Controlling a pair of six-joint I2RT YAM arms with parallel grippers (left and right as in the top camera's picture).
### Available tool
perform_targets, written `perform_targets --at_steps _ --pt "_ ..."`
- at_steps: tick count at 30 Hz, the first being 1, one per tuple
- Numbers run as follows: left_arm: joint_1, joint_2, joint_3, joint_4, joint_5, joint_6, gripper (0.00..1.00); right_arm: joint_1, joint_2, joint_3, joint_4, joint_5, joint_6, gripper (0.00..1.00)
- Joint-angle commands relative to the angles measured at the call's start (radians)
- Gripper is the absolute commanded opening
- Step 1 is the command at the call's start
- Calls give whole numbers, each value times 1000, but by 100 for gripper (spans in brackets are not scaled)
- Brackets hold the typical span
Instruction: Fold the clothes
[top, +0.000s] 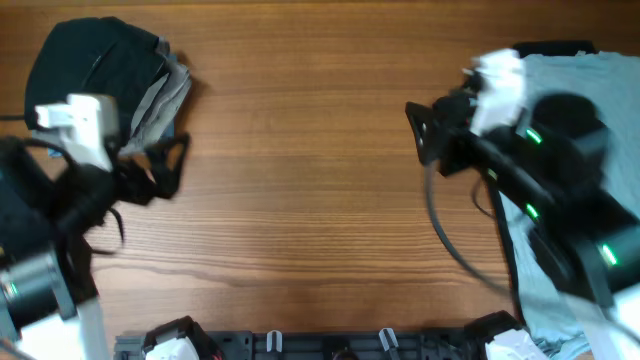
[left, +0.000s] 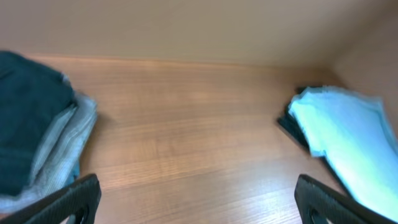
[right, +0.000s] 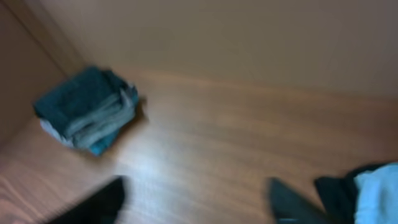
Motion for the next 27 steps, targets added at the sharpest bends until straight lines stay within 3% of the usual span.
perform_targets --at_steps 1,6,9,11,14,16,19,27 --pt "-133 -87 -3 -84 -151 64 100 2 -132 8 -59 26 3 100" --pt "-153 -101 -3 -87 -151 64 100 2 -177 6 -114 18 5 100" --pt "-153 -101 -3 -87 -151 64 100 2 -150 5 -120 -43 148 100" --pt "-153 -101 -3 -87 -151 64 100 2 -135 5 -141 5 147 100" --pt "-153 -101 -3 -87 -151 64 100 2 -131 5 -140 37 0 100" --pt "-153 -101 -3 -87 -151 64 100 -5 -195 -18 -140 41 -212 100" --pt "-153 -101 -3 -87 -151 64 100 -23 -389 -217 -82 48 -336 100" --pt "-153 -101 -3 -87 -151 64 100 -25 -848 -958 388 -9 -293 100"
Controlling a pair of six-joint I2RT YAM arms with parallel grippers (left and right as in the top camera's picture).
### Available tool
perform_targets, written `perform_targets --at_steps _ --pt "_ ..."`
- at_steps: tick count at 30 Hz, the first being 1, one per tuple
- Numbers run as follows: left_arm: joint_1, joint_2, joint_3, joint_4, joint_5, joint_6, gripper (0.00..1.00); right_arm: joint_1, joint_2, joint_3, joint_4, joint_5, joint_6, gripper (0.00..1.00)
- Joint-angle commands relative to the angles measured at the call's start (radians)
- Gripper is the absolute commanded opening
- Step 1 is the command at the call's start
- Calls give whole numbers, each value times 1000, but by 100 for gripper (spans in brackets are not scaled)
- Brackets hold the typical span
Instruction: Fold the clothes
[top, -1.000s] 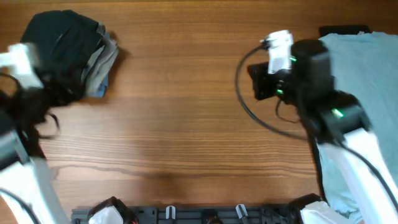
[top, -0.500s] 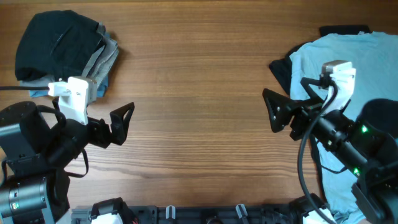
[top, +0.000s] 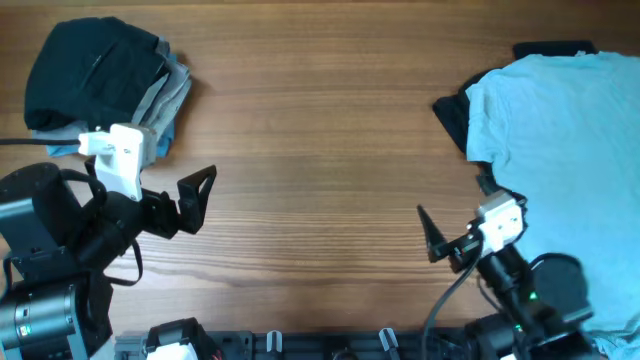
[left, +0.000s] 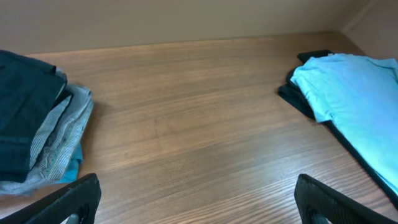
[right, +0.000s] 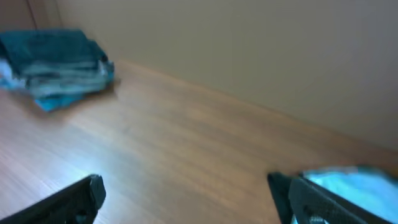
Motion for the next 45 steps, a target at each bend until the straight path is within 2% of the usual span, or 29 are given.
perform_targets --at_steps 1,4,9,28,29,31,32,35,38,41,45 --pt "-5 0 0 4 -6 20 100 -2 -156 -208 129 -33 10 100" --pt "-5 0 0 4 -6 20 100 -2 -248 -360 271 -73 9 100" --pt "-5 0 0 4 -6 20 100 -2 -250 -499 455 -103 7 100" --pt "-5 -5 -4 -29 -8 20 100 -2 -249 -499 450 -102 6 100" --pt "-5 -12 -7 -26 -42 20 100 -2 -249 -499 450 -103 6 100" --pt "-30 -67 -61 57 -44 18 100 -2 -249 -499 450 -103 6 100" --pt "-60 -131 -144 196 -44 -8 100 -2 -249 -499 450 -103 6 100" --pt "-72 -291 -361 446 -55 -104 100 -2 -249 -499 450 -103 6 100" --pt "-72 -462 -587 627 -90 -158 100 -2 -249 -499 450 -103 6 99" --pt "-72 -618 -814 749 -92 -180 100 -2 -249 -499 450 -102 6 100" --pt "-72 -779 -1002 826 -113 -221 100 -2 -249 -499 450 -103 6 100"
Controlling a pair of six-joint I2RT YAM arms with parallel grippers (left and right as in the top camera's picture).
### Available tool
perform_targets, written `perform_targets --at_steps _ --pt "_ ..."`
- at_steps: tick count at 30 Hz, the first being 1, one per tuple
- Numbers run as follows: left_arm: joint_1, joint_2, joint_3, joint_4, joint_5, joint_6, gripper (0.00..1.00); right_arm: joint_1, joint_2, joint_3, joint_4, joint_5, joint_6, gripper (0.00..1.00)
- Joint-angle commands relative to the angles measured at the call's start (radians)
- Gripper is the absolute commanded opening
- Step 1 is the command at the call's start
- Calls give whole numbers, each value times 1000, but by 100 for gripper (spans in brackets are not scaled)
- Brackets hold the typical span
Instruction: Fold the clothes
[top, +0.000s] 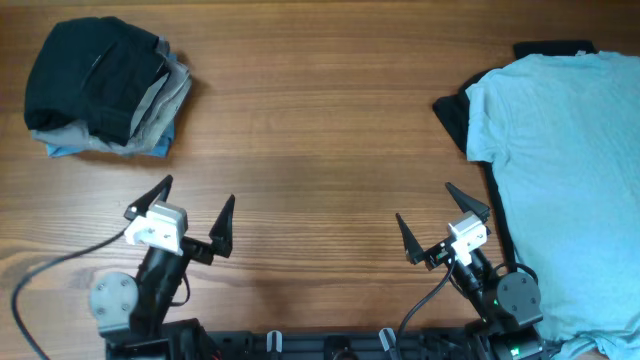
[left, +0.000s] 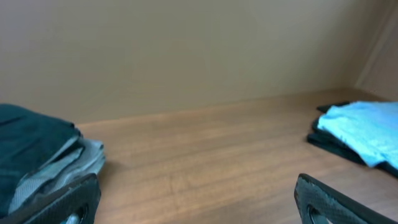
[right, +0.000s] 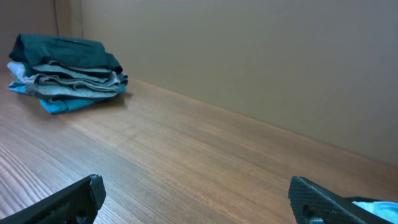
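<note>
A light blue T-shirt (top: 565, 150) lies spread flat at the table's right side, over a dark garment (top: 452, 115) that peeks out at its left and top edges. A stack of folded clothes (top: 105, 85), black on top with grey and blue below, sits at the far left. My left gripper (top: 192, 208) stands open near the front edge at the left, holding nothing. My right gripper (top: 438, 226) stands open near the front edge, just left of the shirt, also holding nothing. The folded stack (right: 65, 81) shows in the right wrist view, the blue shirt (left: 364, 134) in the left wrist view.
The wooden table (top: 320, 150) lies between stack and shirt. A plain beige wall (left: 186, 50) closes the far side. The arm bases and a black rail (top: 330, 345) run along the front edge.
Both arms have drawn back toward the front edge and sit lower. Their grippers remain open and empty. The shirt and the folded stack have not moved.
First my left arm was by the folded stack and my right arm was over the blue shirt's left part. Then both were nearer the front, clear of the clothes, and the shirt lay flat. Now both rest at the front edge, open.
</note>
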Motion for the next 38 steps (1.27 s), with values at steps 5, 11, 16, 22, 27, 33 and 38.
perform_targets --at_steps 5,11,16,22,27,33,38 --pt "-6 -160 -264 106 -57 -45 100 -2 -10 -1 5 -20 5 100" --pt "-8 -160 -320 177 -57 -45 100 -2 -10 -1 5 -20 5 100" --pt "-8 -159 -320 177 -56 -45 100 -2 -10 -1 5 -20 5 100" --pt "-8 -159 -320 177 -57 -45 100 -2 -10 -1 5 -20 5 100" --pt "-8 -159 -320 177 -57 -45 100 -2 -10 -1 5 -20 5 100" --pt "-8 -159 -320 177 -57 -45 100 -2 -10 -1 5 -20 5 100" --pt "-8 -159 -320 177 -57 -45 100 -2 -10 -1 5 -20 5 100"
